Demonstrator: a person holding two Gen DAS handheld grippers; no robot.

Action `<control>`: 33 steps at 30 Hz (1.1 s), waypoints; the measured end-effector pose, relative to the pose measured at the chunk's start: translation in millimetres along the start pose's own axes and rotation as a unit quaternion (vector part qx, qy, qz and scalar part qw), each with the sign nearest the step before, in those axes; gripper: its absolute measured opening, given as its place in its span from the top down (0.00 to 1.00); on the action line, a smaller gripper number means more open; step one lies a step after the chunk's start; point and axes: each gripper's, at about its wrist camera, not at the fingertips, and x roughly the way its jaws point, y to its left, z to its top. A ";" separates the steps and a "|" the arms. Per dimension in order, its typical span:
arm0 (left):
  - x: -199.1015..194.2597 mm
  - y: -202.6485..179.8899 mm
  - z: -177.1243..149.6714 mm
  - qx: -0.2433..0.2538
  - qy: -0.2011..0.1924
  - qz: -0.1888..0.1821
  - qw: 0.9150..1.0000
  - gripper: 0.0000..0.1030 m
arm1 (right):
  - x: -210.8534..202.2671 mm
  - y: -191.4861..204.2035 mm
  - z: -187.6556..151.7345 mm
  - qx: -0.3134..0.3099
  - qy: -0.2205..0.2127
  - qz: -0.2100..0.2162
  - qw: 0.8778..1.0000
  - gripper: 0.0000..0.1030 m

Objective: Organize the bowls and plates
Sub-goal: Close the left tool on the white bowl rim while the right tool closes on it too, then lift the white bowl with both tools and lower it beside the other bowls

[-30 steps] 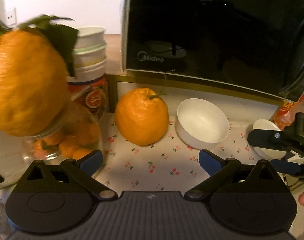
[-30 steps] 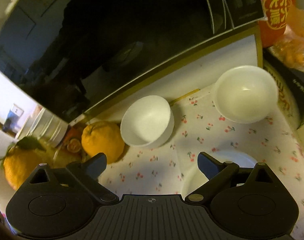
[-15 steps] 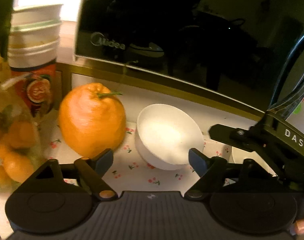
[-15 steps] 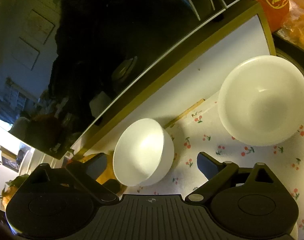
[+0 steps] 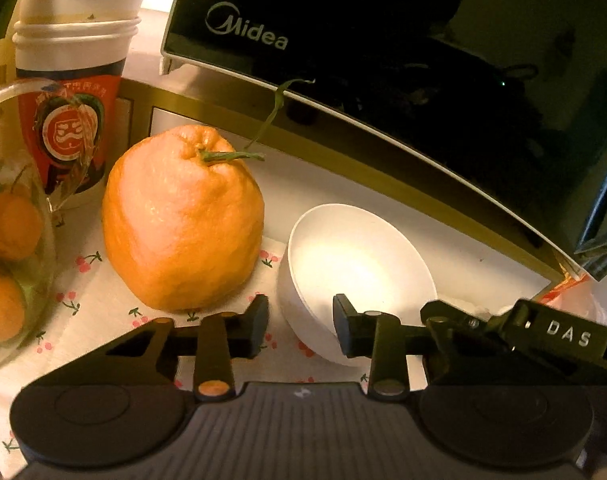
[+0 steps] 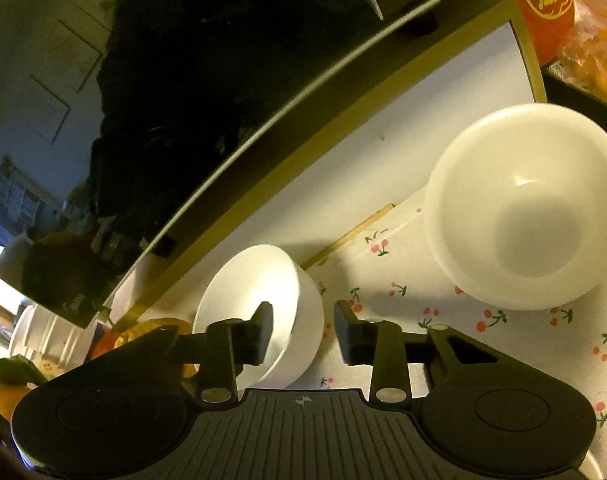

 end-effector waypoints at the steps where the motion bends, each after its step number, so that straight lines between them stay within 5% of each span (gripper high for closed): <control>1: -0.4 0.0 -0.2 0.000 -0.003 0.000 1.000 0.75 | 1.5 -1.3 -1.2 0.003 0.002 0.003 1.000 0.75; 6: -9.2 -4.0 0.5 0.010 -0.007 0.007 1.000 0.81 | 7.5 -2.9 -6.2 0.014 0.020 0.018 1.000 0.84; 19: -49.1 2.3 15.1 0.018 -0.008 0.015 1.000 0.84 | -24.9 29.2 -10.7 -0.020 0.043 0.024 0.999 0.84; 33: -128.0 30.9 -9.8 -0.001 0.037 -0.016 0.999 0.84 | -97.5 67.2 -38.6 -0.049 0.074 0.041 0.995 0.84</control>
